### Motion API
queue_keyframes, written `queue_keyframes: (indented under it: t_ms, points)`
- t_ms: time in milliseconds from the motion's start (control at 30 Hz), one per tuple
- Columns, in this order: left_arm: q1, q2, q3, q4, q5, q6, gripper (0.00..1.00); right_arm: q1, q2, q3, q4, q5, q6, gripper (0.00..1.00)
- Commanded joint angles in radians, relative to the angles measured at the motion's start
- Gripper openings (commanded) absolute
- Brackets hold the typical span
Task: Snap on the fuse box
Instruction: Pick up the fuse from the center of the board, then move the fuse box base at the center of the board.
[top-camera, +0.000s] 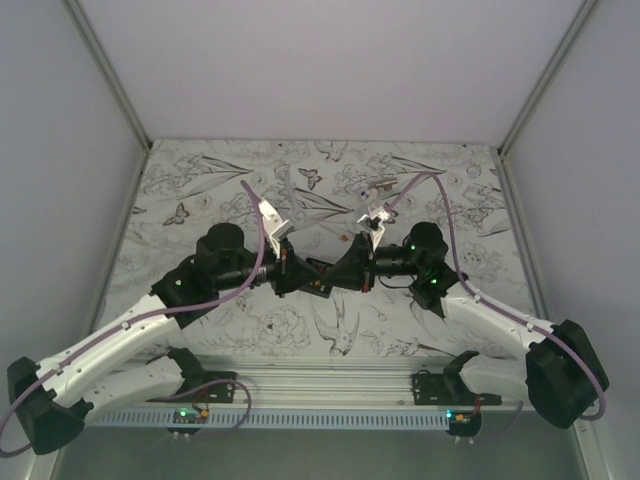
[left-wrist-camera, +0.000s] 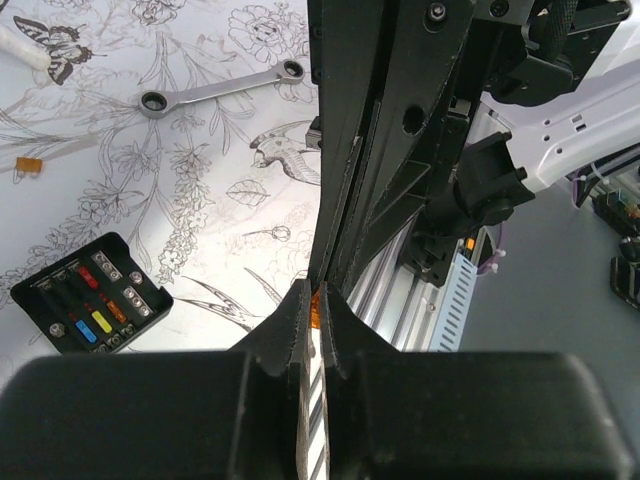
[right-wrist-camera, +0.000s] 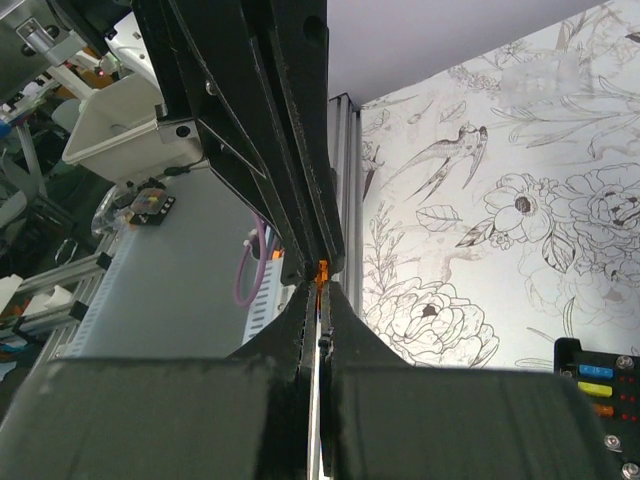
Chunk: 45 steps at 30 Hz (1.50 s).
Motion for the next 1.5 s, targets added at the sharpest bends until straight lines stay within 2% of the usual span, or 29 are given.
queue_keyframes:
  t_ms: [0, 133, 233, 300, 467, 667, 767, 1033, 1267, 1467]
  points:
    - [0.004, 0.024, 0.002, 0.01, 0.044, 0.0, 0.0, 0.005, 0.0, 0.01, 0.083, -0.001, 0.027, 0.0]
    - [0.004, 0.014, -0.017, 0.008, -0.005, -0.012, 0.0, 0.005, 0.0, 0.012, 0.052, 0.015, 0.006, 0.03]
    - [0.007, 0.01, -0.021, -0.032, -0.066, -0.025, 0.0, 0.005, -0.004, 0.02, -0.028, 0.063, -0.029, 0.32]
    - [0.01, 0.014, -0.013, -0.082, -0.112, -0.032, 0.0, 0.004, -0.004, 0.021, -0.062, 0.093, -0.045, 0.37]
    - [0.018, 0.043, 0.008, -0.199, -0.24, -0.057, 0.0, 0.004, 0.015, 0.044, -0.204, 0.244, -0.095, 0.4]
    - [0.036, 0.134, 0.073, -0.351, -0.371, -0.084, 0.0, 0.005, 0.092, 0.092, -0.43, 0.575, -0.155, 0.49]
    - [0.04, 0.203, 0.123, -0.415, -0.417, -0.094, 0.0, 0.005, 0.169, 0.146, -0.504, 0.675, -0.185, 0.5]
    - [0.05, 0.335, 0.218, -0.519, -0.494, -0.114, 0.0, 0.003, 0.503, 0.404, -0.576, 0.778, -0.243, 0.52]
    - [0.067, 0.439, 0.283, -0.595, -0.53, -0.123, 0.0, 0.004, 0.702, 0.543, -0.598, 0.702, -0.243, 0.5]
    - [0.07, 0.463, 0.295, -0.606, -0.521, -0.14, 0.0, 0.004, 0.746, 0.542, -0.625, 0.569, -0.214, 0.46]
